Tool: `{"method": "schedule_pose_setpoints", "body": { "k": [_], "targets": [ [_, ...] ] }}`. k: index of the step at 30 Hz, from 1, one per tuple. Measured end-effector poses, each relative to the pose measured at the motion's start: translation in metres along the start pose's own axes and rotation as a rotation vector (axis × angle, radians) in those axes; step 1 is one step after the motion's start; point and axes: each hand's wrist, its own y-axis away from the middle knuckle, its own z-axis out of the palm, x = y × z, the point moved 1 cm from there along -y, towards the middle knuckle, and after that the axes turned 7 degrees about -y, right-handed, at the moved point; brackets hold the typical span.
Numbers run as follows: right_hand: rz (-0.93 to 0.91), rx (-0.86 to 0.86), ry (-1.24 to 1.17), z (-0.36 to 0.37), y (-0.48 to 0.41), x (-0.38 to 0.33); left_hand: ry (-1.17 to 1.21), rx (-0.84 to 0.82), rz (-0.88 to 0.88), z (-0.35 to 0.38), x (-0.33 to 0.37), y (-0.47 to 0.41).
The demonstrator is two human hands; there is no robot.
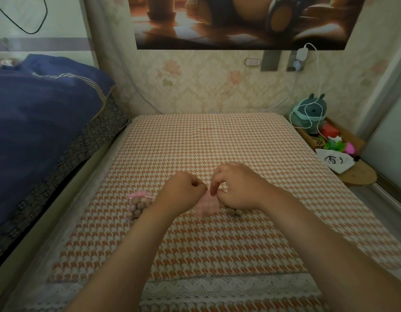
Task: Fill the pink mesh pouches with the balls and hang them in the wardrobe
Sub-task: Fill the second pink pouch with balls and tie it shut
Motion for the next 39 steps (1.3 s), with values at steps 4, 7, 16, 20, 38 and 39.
{"method": "schedule_pose_setpoints", "body": {
  "k": [4, 7, 16, 20, 38, 39],
  "targets": [
    [0.09, -0.038, -0.215, -0.008, 0.003, 0.012, -0.026, 0.01, -0.003, 0.003, 0.008, -0.002],
    [0.181, 0.158, -0.399, -0.017, 0.004, 0.035, -0.023, -0.015, -0.004, 0.004, 0.012, -0.006],
    [0.432, 0.163, -0.212, 0.015, 0.001, 0.103, -0.058, -0.041, 0.011, 0.008, 0.018, -0.019],
    [0.453, 0.056, -0.145, 0.02, -0.01, 0.099, -0.067, -0.06, 0.025, 0.012, 0.019, -0.022],
    [0.288, 0.321, -0.391, 0.003, -0.008, 0.058, -0.042, -0.04, 0.057, 0.007, 0.003, -0.013],
    [0.232, 0.334, -0.456, 0.002, -0.01, 0.047, -0.043, -0.044, 0.064, 0.007, 0.003, -0.014]
  ]
}}
